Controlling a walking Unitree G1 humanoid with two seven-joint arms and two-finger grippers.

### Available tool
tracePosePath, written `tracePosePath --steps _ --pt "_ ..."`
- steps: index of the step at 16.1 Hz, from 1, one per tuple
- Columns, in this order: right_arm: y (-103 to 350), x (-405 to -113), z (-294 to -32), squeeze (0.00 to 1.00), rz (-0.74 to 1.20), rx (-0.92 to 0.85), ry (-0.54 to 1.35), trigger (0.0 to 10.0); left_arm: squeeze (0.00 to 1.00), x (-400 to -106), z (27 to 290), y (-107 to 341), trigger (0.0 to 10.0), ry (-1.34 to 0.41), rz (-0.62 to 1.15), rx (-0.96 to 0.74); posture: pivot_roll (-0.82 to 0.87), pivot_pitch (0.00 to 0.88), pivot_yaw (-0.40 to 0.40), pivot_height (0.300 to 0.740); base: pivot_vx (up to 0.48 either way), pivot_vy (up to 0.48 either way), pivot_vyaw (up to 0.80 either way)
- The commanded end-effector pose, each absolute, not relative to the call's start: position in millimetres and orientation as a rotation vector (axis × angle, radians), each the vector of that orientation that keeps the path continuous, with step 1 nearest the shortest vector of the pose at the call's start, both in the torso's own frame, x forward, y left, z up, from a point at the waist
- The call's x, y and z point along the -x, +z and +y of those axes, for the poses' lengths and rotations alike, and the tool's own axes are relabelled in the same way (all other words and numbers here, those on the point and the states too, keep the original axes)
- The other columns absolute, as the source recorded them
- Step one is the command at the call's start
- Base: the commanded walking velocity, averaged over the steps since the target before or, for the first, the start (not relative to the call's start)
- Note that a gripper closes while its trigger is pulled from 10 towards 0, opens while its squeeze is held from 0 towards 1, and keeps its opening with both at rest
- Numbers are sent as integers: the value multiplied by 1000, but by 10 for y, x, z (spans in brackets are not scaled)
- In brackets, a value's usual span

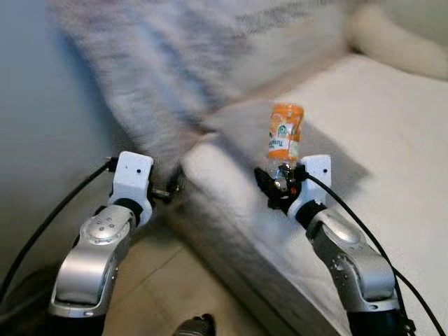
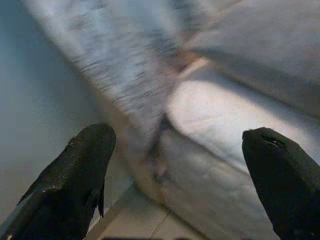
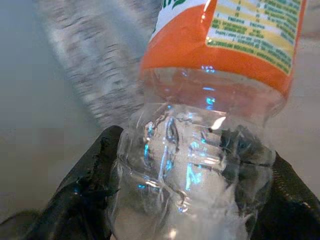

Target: Clean up the room

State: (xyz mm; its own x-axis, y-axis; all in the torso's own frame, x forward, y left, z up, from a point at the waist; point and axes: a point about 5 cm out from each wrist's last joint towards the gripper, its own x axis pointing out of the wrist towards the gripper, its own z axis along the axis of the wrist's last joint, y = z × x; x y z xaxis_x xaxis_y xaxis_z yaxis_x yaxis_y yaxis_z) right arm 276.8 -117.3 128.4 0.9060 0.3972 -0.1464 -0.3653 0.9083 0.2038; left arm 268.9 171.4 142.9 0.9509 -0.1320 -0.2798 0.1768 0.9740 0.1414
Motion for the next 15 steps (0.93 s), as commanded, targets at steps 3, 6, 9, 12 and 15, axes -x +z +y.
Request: tracePosePath --steps 3,6,9,12,15 --pt "1236 -2708 -1214 0 212 -187 364 10000 0 -2664 1728 1419 10000 -166 285 -166 59 0 20 740 0 0 800" --pt "1159 -2675 -1259 0 251 -198 332 10000 0 -2665 1725 1413 10000 -154 269 -224 60 0 21 740 0 0 800" --pt "1132 -2673 -1268 0 283 -239 335 10000 0 -2669 1714 1433 10000 -160 256 -206 55 0 31 740 0 0 800" --pt "1183 -2692 -1224 0 249 -175 382 10000 0 -2689 1723 1446 10000 -152 249 -207 56 0 32 740 0 0 794" --pt "1158 -2695 -1215 0 265 -167 381 10000 0 -2702 1722 1452 10000 -162 254 -187 59 0 31 740 0 0 719"
